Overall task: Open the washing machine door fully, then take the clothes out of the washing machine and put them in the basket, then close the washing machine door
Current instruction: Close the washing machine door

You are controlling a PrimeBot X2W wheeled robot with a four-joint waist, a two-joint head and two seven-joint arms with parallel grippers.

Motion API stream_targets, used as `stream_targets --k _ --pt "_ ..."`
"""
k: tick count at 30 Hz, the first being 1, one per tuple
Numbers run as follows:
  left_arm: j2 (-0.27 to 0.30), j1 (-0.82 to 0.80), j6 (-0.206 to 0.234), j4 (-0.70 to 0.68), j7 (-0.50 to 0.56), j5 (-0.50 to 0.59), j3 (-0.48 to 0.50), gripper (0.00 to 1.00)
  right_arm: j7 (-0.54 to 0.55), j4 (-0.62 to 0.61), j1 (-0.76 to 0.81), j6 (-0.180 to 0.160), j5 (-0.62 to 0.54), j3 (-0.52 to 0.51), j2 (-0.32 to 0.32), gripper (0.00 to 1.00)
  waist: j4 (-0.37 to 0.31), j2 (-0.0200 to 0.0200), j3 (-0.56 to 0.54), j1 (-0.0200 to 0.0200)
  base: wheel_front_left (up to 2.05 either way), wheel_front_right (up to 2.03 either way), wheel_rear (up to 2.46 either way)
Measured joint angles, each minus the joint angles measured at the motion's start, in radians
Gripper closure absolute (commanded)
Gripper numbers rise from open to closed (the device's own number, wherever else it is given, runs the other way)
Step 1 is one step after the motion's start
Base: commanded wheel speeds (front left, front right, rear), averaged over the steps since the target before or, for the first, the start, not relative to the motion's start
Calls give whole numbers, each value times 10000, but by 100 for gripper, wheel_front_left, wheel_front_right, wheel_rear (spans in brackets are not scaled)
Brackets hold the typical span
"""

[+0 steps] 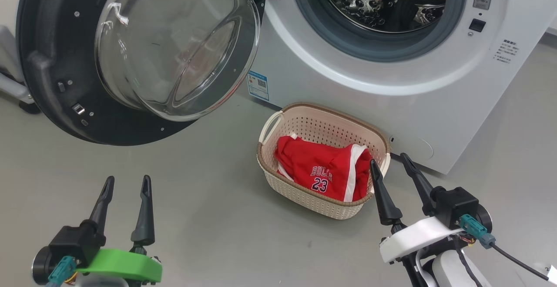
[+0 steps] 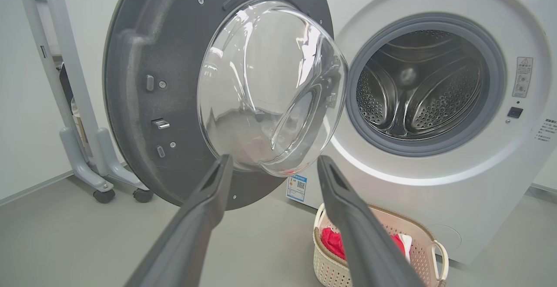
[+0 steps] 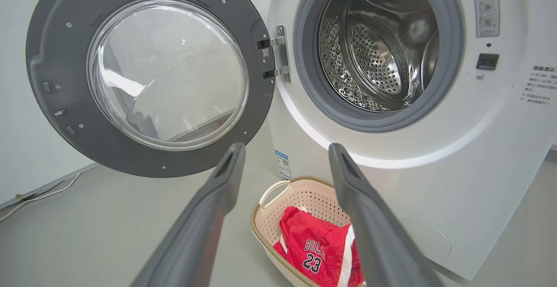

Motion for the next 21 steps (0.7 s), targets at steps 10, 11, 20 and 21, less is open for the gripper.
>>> stream_targets --k 10,11,20,21 --pt "0 13 2 4 0 -4 -2 0 0 0 0 0 13 4 0 0 -17 0 -66 0 0 0 0" --pt "0 14 2 4 0 -4 0 0 0 0 0 0 13 6 0 0 -18 0 -70 0 0 0 0" --pt "0 49 31 4 0 -13 10 0 0 4 0 -4 13 19 0 0 -21 0 -70 0 0 0 0" --pt "0 56 33 4 0 -15 10 0 0 2 0 -13 13 19 0 0 -21 0 -67 0 0 0 0"
